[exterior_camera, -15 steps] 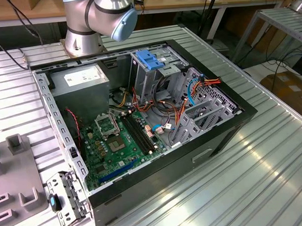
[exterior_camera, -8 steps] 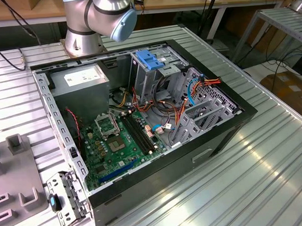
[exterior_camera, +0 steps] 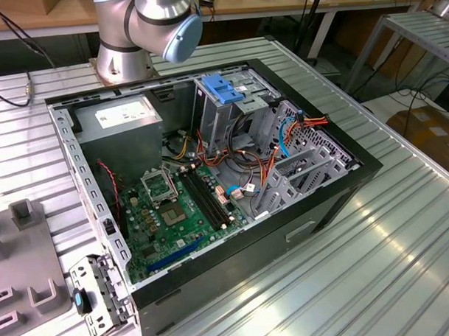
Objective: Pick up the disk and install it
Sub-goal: 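Pick up the disk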
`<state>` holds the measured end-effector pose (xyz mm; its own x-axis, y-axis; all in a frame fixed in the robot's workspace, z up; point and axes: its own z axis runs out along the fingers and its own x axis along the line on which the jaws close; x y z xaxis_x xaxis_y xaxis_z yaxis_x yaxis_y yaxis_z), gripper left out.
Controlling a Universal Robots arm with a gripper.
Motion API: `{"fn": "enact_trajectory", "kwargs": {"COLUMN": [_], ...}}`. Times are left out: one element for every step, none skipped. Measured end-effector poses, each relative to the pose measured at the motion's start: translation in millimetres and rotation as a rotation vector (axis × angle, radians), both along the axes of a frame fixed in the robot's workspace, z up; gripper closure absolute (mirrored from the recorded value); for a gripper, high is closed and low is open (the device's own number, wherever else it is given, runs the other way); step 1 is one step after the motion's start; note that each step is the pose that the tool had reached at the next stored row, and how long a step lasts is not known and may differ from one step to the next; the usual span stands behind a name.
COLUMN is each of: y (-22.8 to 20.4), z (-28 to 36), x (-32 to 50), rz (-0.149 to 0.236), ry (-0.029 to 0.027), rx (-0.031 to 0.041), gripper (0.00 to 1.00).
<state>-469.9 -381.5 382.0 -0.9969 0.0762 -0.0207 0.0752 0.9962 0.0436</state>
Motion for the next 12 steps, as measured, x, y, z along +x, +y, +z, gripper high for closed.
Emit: {"fn": "enact_trajectory", "kwargs": {"y": [0.0, 0.0, 0.0, 0.0, 0.0, 0.0, 0.0, 0.0, 0.0, 0.0, 0.0, 0.0], "z": [0.0, 0.0, 0.0, 0.0, 0.0, 0.0, 0.0, 0.0, 0.0, 0.0, 0.0, 0.0], "x": [-0.1, -0.1, -0.2, -0.2, -0.2, -0.3, -0.3, -0.3, -0.3, -0.4, -0.4, -0.5], "rz": [0.000, 0.000, 0.000, 0.000, 0.000, 0.000, 0.000, 0.000, 0.000, 0.000, 0.000, 0.000], "ry": [0.0000, 0.0001, 0.0000, 0.0000, 0.0000, 0.0000, 0.0000, 0.0000, 0.0000, 0.0000, 0.0000, 0.0000], "rx": [0.0000, 0.0000, 0.0000, 0.0000, 0.0000, 0.0000, 0.0000, 0.0000, 0.0000, 0.0000, 0.0000, 0.0000], "gripper": [0.89, 0.89, 0.89, 0.89, 0.89, 0.89, 0.89, 0.89, 0.89, 0.89, 0.89, 0.89]}}
